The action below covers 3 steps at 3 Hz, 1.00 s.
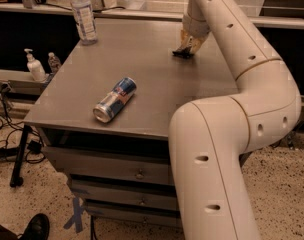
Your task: Move rxbar chocolate near blue plastic bottle
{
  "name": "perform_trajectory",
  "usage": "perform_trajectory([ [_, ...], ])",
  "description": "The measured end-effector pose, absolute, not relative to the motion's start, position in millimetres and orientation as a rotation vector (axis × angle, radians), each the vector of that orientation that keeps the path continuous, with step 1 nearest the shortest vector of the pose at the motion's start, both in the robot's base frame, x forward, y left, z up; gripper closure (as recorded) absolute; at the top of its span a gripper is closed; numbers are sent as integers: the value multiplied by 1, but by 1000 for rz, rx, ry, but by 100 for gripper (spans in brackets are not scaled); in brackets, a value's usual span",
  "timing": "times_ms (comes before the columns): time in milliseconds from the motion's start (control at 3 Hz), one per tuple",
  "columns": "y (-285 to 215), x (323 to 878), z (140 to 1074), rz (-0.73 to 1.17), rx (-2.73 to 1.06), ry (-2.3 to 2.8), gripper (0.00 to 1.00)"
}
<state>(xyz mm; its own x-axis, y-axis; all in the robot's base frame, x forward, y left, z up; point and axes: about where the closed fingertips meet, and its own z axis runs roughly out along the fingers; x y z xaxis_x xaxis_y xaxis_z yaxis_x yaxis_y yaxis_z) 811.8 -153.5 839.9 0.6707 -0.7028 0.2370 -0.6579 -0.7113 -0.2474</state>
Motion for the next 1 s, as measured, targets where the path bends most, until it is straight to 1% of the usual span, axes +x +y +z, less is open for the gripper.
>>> perform_trajectory([
  [333, -142, 812, 853, -488, -2724, 1089, 100],
  [1000, -111, 806, 891, -453, -2590, 1049, 100],
])
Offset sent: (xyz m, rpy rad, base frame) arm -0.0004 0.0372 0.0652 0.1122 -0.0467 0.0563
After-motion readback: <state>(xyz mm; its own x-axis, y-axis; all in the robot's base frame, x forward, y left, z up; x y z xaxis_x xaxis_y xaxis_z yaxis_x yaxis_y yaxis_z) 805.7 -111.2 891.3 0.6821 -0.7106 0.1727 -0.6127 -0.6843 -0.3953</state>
